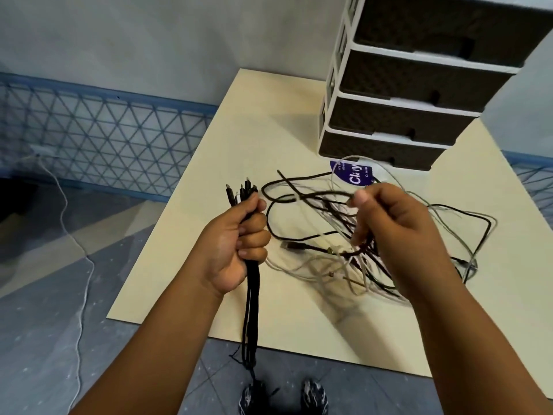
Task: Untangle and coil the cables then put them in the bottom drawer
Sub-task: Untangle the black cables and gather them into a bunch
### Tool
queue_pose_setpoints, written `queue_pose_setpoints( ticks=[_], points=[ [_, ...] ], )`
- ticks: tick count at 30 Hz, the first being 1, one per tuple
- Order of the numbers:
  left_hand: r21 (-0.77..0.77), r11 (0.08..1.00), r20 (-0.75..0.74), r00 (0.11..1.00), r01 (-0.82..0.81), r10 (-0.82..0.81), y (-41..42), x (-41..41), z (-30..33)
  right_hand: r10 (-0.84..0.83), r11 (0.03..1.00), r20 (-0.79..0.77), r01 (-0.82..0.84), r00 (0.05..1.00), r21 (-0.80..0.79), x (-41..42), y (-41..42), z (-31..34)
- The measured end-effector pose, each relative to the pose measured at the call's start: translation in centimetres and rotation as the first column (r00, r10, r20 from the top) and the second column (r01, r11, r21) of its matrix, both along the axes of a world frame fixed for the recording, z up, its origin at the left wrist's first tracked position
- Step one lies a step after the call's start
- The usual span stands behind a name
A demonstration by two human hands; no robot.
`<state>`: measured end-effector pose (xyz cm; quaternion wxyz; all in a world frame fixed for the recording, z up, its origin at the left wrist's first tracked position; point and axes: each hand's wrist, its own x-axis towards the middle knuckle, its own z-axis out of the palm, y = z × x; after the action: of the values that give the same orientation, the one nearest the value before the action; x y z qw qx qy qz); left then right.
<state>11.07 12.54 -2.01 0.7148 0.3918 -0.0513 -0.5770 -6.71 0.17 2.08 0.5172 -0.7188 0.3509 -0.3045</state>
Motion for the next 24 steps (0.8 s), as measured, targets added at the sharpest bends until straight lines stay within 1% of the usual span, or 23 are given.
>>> queue_pose_setpoints(
  ticks=[1, 2, 3, 4, 5, 6, 7, 8, 9, 10, 11, 12, 13, 17, 19, 21, 23, 24],
  points=[
    [0.001, 1.000, 0.008, 1.000, 0.000, 0.000, -0.1, -0.1, 0.2, -0.043, 0.978, 0.156, 0.009, 0.987, 0.210, 0.0, -0.5, 0.6],
    [0.002, 1.000, 0.018, 1.000, 0.000, 0.000, -0.2, -0.3, 0.5, -0.107, 0.899, 0.287, -0.031, 0.952, 0.437, 0.1, -0.9, 1.3],
    [0.003, 1.000, 0.030, 1.000, 0.001, -0.001, -0.3, -0.4, 0.8, -0.185, 0.782, 0.368, -0.090, 0.911, 0.617, 0.2, -1.5, 1.8],
    [0.004, 1.000, 0.043, 0.999, 0.001, -0.001, -0.5, -0.5, 1.0, -0.254, 0.667, 0.405, -0.144, 0.878, 0.731, 0.3, -2.0, 2.4],
    [0.008, 1.000, 0.059, 0.998, 0.003, -0.003, -0.6, -0.7, 1.2, -0.298, 0.595, 0.417, -0.174, 0.859, 0.784, 0.4, -2.6, 2.7],
    [0.014, 1.000, 0.078, 0.997, 0.003, -0.004, -0.7, -1.0, 1.4, -0.295, 0.593, 0.415, -0.176, 0.861, 0.786, 0.4, -3.1, 3.1],
    [0.021, 1.000, 0.096, 0.995, 0.003, -0.005, -0.8, -1.3, 1.6, -0.247, 0.666, 0.390, -0.137, 0.887, 0.733, 0.3, -3.6, 3.4],
    [0.027, 1.000, 0.112, 0.994, 0.002, -0.005, -0.9, -1.6, 1.7, -0.165, 0.795, 0.318, -0.066, 0.934, 0.603, 0.2, -3.8, 3.8],
    [0.033, 0.999, 0.124, 0.992, 0.003, -0.007, -1.1, -1.9, 1.7, -0.075, 0.925, 0.185, -0.001, 0.980, 0.380, 0.1, -4.0, 4.0],
    [0.040, 0.999, 0.133, 0.991, 0.006, -0.011, -1.2, -2.2, 1.8, -0.011, 0.994, 0.017, 0.009, 1.000, 0.112, 0.0, -4.0, 4.3],
    [0.046, 0.999, 0.143, 0.990, 0.011, -0.017, -1.3, -2.4, 1.9, 0.023, 0.995, -0.116, -0.034, 0.993, -0.098, 0.0, -4.1, 4.4],
    [0.052, 0.999, 0.153, 0.988, 0.016, -0.024, -1.5, -2.6, 2.0, 0.048, 0.976, -0.184, -0.085, 0.982, -0.200, 0.0, -4.2, 4.6],
    [0.060, 0.998, 0.165, 0.986, 0.021, -0.030, -1.7, -2.8, 2.1, 0.073, 0.969, -0.193, -0.115, 0.979, -0.217, 0.1, -4.2, 4.6],
    [0.125, 0.992, 0.229, 0.972, 0.025, -0.053, -2.3, -3.7, 2.4, 0.157, 0.980, -0.064, -0.163, 0.986, -0.113, 0.6, -3.4, 5.3],
    [0.150, 0.989, 0.243, 0.969, 0.015, -0.052, -2.7, -4.1, 2.3, 0.165, 0.986, 0.081, -0.165, 0.983, 0.000, 0.9, -3.0, 6.0],
    [0.166, 0.986, 0.242, 0.970, -0.008, -0.033, -3.1, -4.3, 2.0, 0.152, 0.968, 0.258, -0.197, 0.954, 0.157, 1.0, -3.0, 6.8],
    [0.178, 0.983, 0.224, 0.974, -0.054, 0.013, -3.4, -4.2, 1.6, 0.164, 0.895, 0.449, -0.324, 0.879, 0.307, 0.7, -3.2, 8.0],
    [0.182, 0.980, 0.210, 0.977, -0.082, 0.043, -3.5, -4.0, 1.3, 0.171, 0.846, 0.540, -0.404, 0.824, 0.349, 0.5, -3.4, 8.6]
  ],
)
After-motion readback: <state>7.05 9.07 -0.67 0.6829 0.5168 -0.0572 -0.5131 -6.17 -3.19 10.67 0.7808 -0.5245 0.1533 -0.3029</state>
